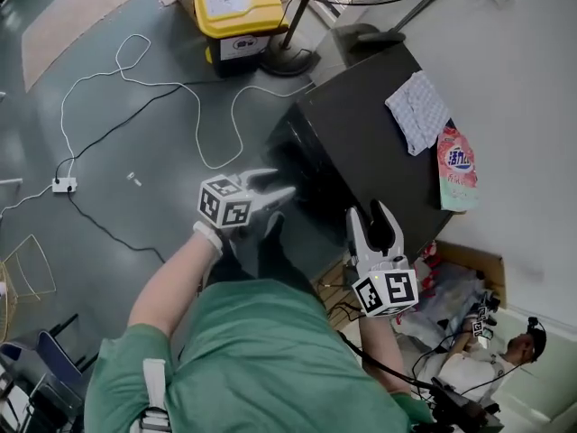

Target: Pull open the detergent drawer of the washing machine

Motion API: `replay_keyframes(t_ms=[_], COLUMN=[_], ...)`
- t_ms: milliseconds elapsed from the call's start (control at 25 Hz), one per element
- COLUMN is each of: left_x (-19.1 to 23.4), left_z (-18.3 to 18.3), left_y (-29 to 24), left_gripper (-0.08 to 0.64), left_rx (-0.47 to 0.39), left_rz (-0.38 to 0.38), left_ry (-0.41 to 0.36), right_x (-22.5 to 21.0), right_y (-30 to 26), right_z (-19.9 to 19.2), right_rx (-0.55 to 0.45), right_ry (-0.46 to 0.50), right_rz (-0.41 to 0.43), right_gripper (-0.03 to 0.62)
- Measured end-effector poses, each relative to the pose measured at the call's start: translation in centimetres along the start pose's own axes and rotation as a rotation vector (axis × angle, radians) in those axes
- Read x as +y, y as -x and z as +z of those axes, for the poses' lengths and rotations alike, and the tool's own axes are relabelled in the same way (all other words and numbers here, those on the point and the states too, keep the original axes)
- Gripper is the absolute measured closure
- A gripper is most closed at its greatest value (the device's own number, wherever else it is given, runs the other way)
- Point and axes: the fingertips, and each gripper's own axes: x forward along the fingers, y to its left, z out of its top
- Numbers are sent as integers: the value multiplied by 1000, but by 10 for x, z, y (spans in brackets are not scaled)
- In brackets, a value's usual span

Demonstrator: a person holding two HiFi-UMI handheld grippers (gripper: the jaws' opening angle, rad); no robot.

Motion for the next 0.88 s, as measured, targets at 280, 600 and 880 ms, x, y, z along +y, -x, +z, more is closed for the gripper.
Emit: replay_keyframes(t_ms=[280, 600, 880], left_x=[26, 62, 84], left_z=[-6, -22, -28], left_y=[-47, -88, -112], left_gripper=[318, 301, 240], left_rx=[14, -12, -49], left_rz=[-22, -70, -146], left_ry=[48, 193, 308], right_x=[-32, -60, -73], right_y=[-9, -8, -17], right_z=[1, -9, -12], right_rx=[22, 58, 84], right_ry=[10, 15, 5], right_rz=[30, 41, 74], right_gripper=[413, 413, 413])
